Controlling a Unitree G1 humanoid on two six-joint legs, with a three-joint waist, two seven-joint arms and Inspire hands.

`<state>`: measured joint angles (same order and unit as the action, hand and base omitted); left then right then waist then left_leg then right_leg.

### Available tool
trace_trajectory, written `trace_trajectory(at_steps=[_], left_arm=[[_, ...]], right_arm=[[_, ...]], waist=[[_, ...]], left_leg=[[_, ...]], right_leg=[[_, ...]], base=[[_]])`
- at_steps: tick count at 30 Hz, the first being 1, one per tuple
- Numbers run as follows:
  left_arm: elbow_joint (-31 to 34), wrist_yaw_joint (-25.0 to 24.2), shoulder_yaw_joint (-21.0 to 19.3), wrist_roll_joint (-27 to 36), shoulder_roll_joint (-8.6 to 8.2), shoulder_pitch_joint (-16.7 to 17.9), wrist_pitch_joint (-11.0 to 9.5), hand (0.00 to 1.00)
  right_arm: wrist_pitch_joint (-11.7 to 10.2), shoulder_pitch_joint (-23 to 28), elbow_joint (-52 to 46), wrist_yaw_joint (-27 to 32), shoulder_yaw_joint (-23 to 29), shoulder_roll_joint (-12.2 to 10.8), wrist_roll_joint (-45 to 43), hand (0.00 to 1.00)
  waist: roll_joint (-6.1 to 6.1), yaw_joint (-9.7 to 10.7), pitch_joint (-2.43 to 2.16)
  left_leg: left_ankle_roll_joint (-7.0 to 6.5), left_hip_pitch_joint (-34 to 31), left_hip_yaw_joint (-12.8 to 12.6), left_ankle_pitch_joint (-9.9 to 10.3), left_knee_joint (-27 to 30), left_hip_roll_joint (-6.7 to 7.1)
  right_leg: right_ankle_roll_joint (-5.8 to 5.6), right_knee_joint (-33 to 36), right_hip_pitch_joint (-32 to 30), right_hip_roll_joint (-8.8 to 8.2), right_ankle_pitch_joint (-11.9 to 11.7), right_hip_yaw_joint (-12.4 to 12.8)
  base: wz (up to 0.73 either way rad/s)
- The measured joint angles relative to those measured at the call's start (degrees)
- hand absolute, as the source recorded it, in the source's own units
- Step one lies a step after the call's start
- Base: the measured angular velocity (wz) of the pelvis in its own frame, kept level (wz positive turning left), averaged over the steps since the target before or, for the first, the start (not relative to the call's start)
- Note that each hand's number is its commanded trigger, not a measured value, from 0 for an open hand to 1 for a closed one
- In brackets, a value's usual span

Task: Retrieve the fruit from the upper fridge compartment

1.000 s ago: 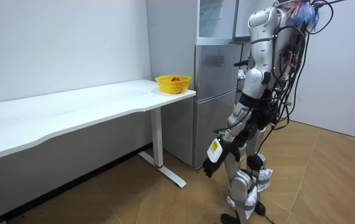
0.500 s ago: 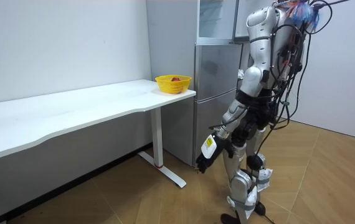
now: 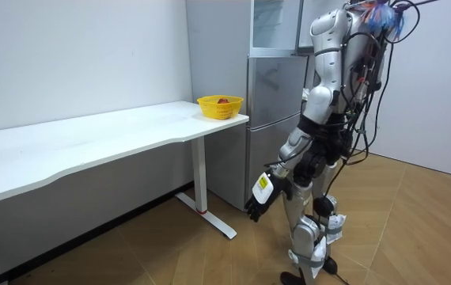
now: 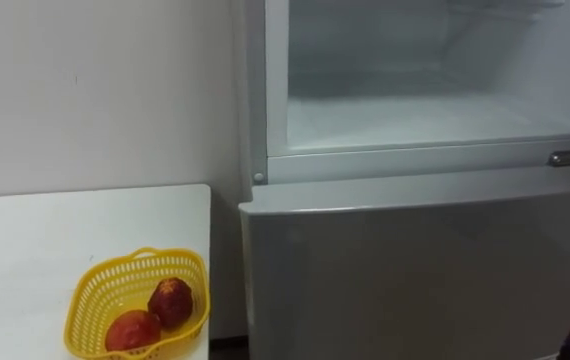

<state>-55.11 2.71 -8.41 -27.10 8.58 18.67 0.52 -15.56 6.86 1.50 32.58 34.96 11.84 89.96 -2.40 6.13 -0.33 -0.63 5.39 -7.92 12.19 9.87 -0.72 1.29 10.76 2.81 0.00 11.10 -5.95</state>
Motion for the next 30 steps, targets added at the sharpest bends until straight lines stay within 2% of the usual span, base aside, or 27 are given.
trace_trajectory(at_steps=[4, 9, 11, 15, 17, 21, 24, 30], left_arm=[[0.0, 0.1, -2.6, -0.1, -0.01, 0.0, -0.6, 0.0], [0.0, 0.9, -2.7, -0.7, -0.25, 0.1, -0.7, 0.0], [0.0, 1.2, -2.7, -0.8, -0.34, 0.1, -0.8, 0.0], [-0.3, 2.2, -2.9, -0.8, -0.1, -0.1, -1.0, 0.0], [-0.4, 2.2, -3.1, -0.8, -0.04, -0.3, -1.1, 0.0], [-0.9, 2.2, -3.9, -0.6, -0.1, -0.2, -1.5, 0.0], [-0.9, 2.2, -3.8, -0.7, -0.26, -0.1, -1.6, 0.0], [-2.3, 3.4, -3.8, -0.6, -0.32, -0.3, -2.2, 0.0]], right_arm=[[-0.9, -1.9, -0.3, -3.0, 1.7, 0.2, 0.5, 0.0], [-1.3, -4.2, -0.4, -5.8, 2.7, 0.7, 0.5, 0.0], [-1.3, -4.4, -0.6, -7.1, 2.7, 1.2, 0.5, 0.0], [-1.3, -4.4, -4.7, -8.9, 2.5, 1.5, 0.4, 0.0], [-1.3, -4.5, -6.9, -10.0, 2.5, 1.5, 0.4, 0.0], [-1.4, -4.6, -12.0, -10.7, 2.5, 1.6, 0.2, 0.0], [-2.2, -4.7, -14.3, -11.8, 2.5, 1.8, -0.1, 0.0], [-2.5, -5.4, -16.0, -12.8, 2.3, 1.9, -0.8, 0.0]], waist=[[0.0, 0.0, -0.01], [0.1, 0.0, -0.05], [0.23, 0.0, -0.24], [0.41, -0.1, -0.33], [0.35, -0.1, -0.29], [-0.52, -0.2, -0.17], [-0.97, -0.1, -0.16], [-0.55, -0.2, -0.17]], left_leg=[[0.0, 0.1, -0.1, 0.0, -0.2, -0.03], [0.0, 0.1, -0.1, 0.0, -0.2, -0.01], [0.0, -0.2, -0.1, 0.0, -0.2, 0.0], [0.0, -0.8, -0.1, 0.0, 0.0, 0.02], [0.0, -0.9, -0.1, 0.0, 0.0, 0.0], [0.01, -1.1, -0.1, 0.0, 0.7, 0.1], [0.02, -1.8, 0.0, 0.0, 1.0, 0.06], [0.0, -2.2, 0.0, 0.0, 0.9, 0.05]], right_leg=[[0.0, 0.0, 0.0, 0.08, 0.0, 0.0], [0.0, 0.1, -0.1, 0.07, 0.0, 0.1], [0.0, 0.2, -0.4, 0.04, 0.0, 0.0], [0.21, 2.1, -1.6, -0.13, 0.2, 0.0], [0.23, 2.1, -1.7, -0.13, 0.2, -0.1], [0.16, 3.0, -2.1, -0.8, 1.1, -0.4], [0.17, 3.0, -2.6, -0.76, 1.1, -0.5], [0.17, 3.0, -2.7, -0.73, 0.8, -0.7]], base=[[0.0], [0.0], [0.0], [-0.02], [0.0], [0.06], [0.05], [0.0]])
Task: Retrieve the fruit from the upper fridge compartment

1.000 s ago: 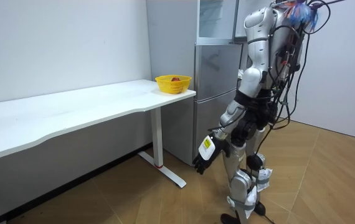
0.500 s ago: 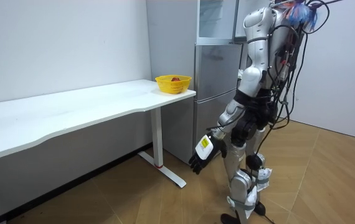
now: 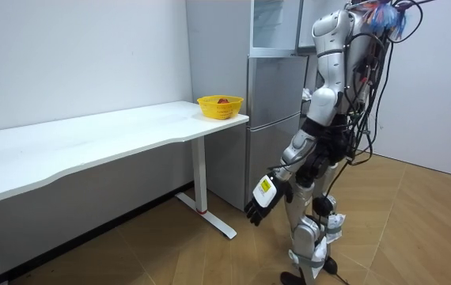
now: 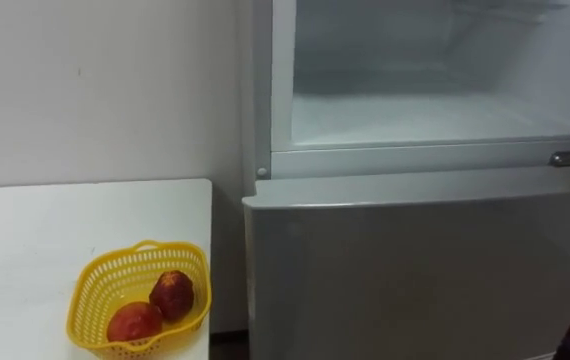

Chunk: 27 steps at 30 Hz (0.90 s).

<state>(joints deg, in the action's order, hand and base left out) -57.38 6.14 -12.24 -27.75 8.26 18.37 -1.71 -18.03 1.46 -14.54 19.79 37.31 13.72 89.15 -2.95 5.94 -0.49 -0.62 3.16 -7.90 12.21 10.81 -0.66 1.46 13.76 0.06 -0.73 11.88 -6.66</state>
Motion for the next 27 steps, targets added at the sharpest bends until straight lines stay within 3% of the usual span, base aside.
trace_trajectory(at_steps=[6, 21, 27], left_arm=[[-0.8, 1.2, 0.1, 0.1, -0.03, 0.0, -0.3, 0.0], [-3.0, 1.2, 0.2, 0.1, -0.38, 0.2, -0.1, 0.0], [-3.0, 0.9, 3.1, 0.1, -0.63, -0.1, 0.4, 0.0]], right_arm=[[0.0, -1.5, 0.0, 0.0, -0.1, 0.0, -1.9, 0.0], [0.6, -1.5, -0.4, -1.5, -3.8, 0.0, -10.7, 0.0], [0.7, -1.5, 0.3, -3.2, -6.5, 0.0, -15.3, 0.0]], waist=[[0.65, 0.0, -0.24], [0.52, -0.2, -0.03], [0.61, -0.2, 0.05]], left_leg=[[0.0, 0.2, 0.0, 0.0, 0.0, 0.05], [-0.01, 0.6, 0.2, 0.0, 0.2, 0.06], [0.0, 0.6, 0.4, 0.0, 0.0, 0.05]], right_leg=[[0.0, -0.1, 0.2, -0.1, 0.0, -0.5], [-0.01, -0.2, 0.9, -0.15, 0.0, -0.2], [-0.01, -0.2, 0.9, -0.16, 0.0, -0.5]], base=[[0.0], [0.01], [0.02]])
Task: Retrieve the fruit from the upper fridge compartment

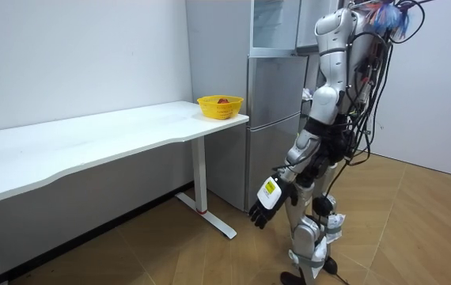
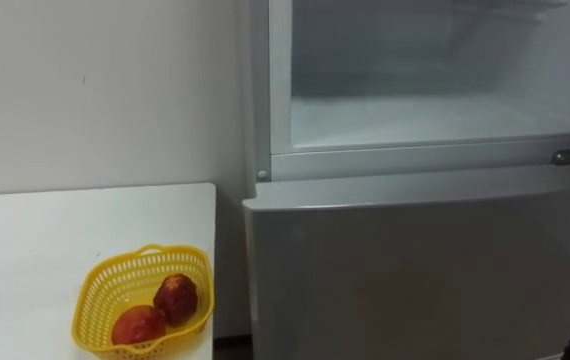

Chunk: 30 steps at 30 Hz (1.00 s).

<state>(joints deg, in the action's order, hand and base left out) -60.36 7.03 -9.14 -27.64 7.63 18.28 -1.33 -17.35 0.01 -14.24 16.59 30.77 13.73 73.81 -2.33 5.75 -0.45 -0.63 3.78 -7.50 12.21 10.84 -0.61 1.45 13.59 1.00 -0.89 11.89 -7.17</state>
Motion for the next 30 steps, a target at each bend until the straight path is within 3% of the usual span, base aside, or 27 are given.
trace_trajectory(at_steps=[8, 14, 18, 22, 26, 30], left_arm=[[0.0, -1.6, 0.5, -0.1, -0.32, -0.7, 1.0, 0.0], [0.0, -3.5, 1.1, 0.0, -0.23, -0.7, 1.8, 0.0], [0.0, -4.0, 1.4, 0.0, -0.08, -0.7, 2.6, 0.0], [0.2, -4.3, 1.4, -0.1, 0.41, -0.9, 2.7, 0.0], [0.2, -4.2, 1.4, -0.1, 1.0, -0.9, 3.5, 0.0], [0.2, -4.1, 1.3, -0.1, 1.37, -0.7, 3.9, 0.0]], right_arm=[[1.9, -3.0, 3.7, -1.4, -2.0, 0.1, -4.9, 0.0], [2.6, -5.2, 6.4, -2.9, -6.3, 1.1, -10.9, 0.0], [5.1, -5.2, 7.0, -2.9, -8.6, 3.1, -17.2, 0.0], [7.3, -5.2, 8.9, -3.0, -9.5, 3.9, -21.1, 0.0], [7.4, -5.2, 9.8, -2.7, -10.0, 3.9, -23.2, 0.0], [7.6, -5.2, 9.9, -2.8, -10.3, 4.0, -23.3, 0.0]], waist=[[-0.98, -1.5, 0.52], [-1.13, -1.7, 0.48], [-1.77, -1.8, 0.42], [-2.65, -3.3, 0.09], [-3.4, -4.6, 0.23], [-3.03, -4.5, 0.37]], left_leg=[[-0.01, 0.8, 0.2, 0.0, 0.0, -0.04], [-0.02, 0.8, 0.6, 0.0, -0.1, 0.0], [-0.01, 0.8, 0.4, 0.0, -0.1, -0.04], [-0.01, 0.9, 0.3, 0.0, -0.1, -0.06], [-0.01, 1.0, 0.7, 0.0, 0.0, -0.06], [-0.02, 0.8, 1.3, 0.0, -0.2, 0.05]], right_leg=[[0.07, -0.4, 0.6, -0.01, -0.3, -0.4], [0.0, -1.0, 1.1, 0.0, -0.5, -0.8], [0.02, -1.1, 1.2, 0.05, -0.5, -0.8], [0.07, -1.2, 1.6, 0.13, -0.5, -0.9], [0.03, -2.0, 2.0, 0.13, -0.8, -1.0], [-0.06, -2.0, 2.1, 0.26, -0.9, -1.1]], base=[[-0.02], [0.04], [0.0], [-0.01], [0.05], [0.0]])
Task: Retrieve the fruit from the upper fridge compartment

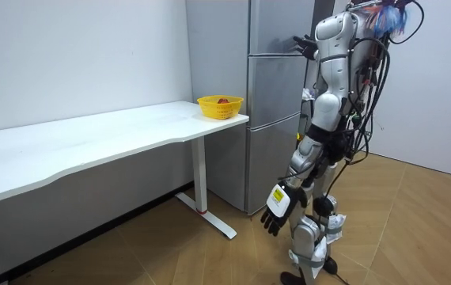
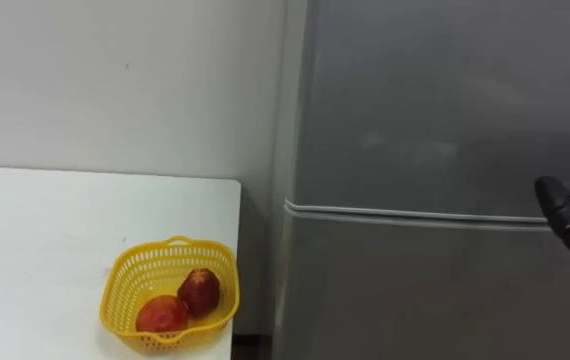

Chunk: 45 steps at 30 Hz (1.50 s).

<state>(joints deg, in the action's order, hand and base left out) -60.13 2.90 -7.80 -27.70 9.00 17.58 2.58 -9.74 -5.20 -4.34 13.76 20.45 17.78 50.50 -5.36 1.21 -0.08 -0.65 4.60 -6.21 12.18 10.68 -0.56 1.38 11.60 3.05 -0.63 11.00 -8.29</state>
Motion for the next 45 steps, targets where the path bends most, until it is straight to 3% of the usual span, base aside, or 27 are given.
trace_trajectory(at_steps=[9, 21, 26, 33, 40, 43, 45], left_arm=[[0.0, 0.4, -0.1, 0.0, 0.38, 0.4, 0.0, 0.0], [0.0, 0.1, -0.3, 0.0, 0.41, 1.0, 0.0, 0.0], [0.5, 0.2, -0.3, 0.0, 0.5, 0.9, -0.4, 0.0], [0.5, 0.4, -1.4, -1.2, 0.53, 0.7, -1.6, 0.0], [1.3, 1.2, -1.5, -1.2, 0.65, 0.6, -1.8, 0.0], [2.5, 2.0, -1.5, -1.2, 0.7, 1.0, -1.8, 0.0], [2.8, 2.8, -1.5, -1.2, 0.67, 0.9, -1.9, 0.0]], right_arm=[[-0.2, 0.0, -0.3, 0.0, -0.4, 0.7, 0.0, 0.0], [-0.1, 0.0, -0.3, 0.4, -0.3, 0.9, -0.3, 0.0], [-0.1, 0.0, -1.2, 0.6, -0.3, 1.0, -4.6, 0.0], [-0.2, 0.5, -6.6, 4.2, 2.6, 2.7, -8.6, 0.0], [-0.2, 7.2, -9.8, 8.1, 5.5, 2.7, -8.6, 0.0], [-0.4, 11.1, -8.8, 9.7, 5.5, 2.7, -10.4, 0.0], [-0.2, 13.2, -6.9, 10.7, 5.4, 2.3, -10.9, 0.0]], waist=[[1.08, 0.0, -0.36], [0.93, 0.1, -0.17], [1.26, 1.0, -0.08], [1.64, 1.8, -0.12], [1.61, 2.2, -0.1], [1.89, 2.0, 0.16], [1.8, 1.8, -0.01]], left_leg=[[-0.01, 0.2, 0.1, 0.0, 0.1, 0.0], [-0.01, 0.2, 0.3, 0.0, 0.1, 0.06], [-0.01, 0.1, 0.6, 0.0, 0.1, 0.09], [0.01, 0.1, 0.6, 0.0, 0.1, -0.01], [0.01, 0.3, -0.1, 0.0, -0.2, 0.06], [0.01, 1.1, -0.8, 0.0, -1.1, -0.08], [0.01, 1.0, -1.1, 0.0, -1.3, -0.08]], right_leg=[[0.04, 0.0, 0.9, 0.07, -0.2, -0.5], [0.04, 0.0, 1.0, -0.11, -0.2, -0.8], [0.03, -0.2, 1.0, -0.2, -0.2, -1.2], [0.07, -0.9, 0.9, -0.16, -0.2, -1.2], [0.0, -1.1, 0.8, -0.02, -0.2, -0.1], [-0.02, -1.2, 0.8, 0.03, -0.2, 0.4], [-0.04, -1.0, 0.3, 0.02, -0.1, 0.5]], base=[[0.0], [0.01], [0.03], [0.02], [-0.05], [-0.11], [-0.1]])
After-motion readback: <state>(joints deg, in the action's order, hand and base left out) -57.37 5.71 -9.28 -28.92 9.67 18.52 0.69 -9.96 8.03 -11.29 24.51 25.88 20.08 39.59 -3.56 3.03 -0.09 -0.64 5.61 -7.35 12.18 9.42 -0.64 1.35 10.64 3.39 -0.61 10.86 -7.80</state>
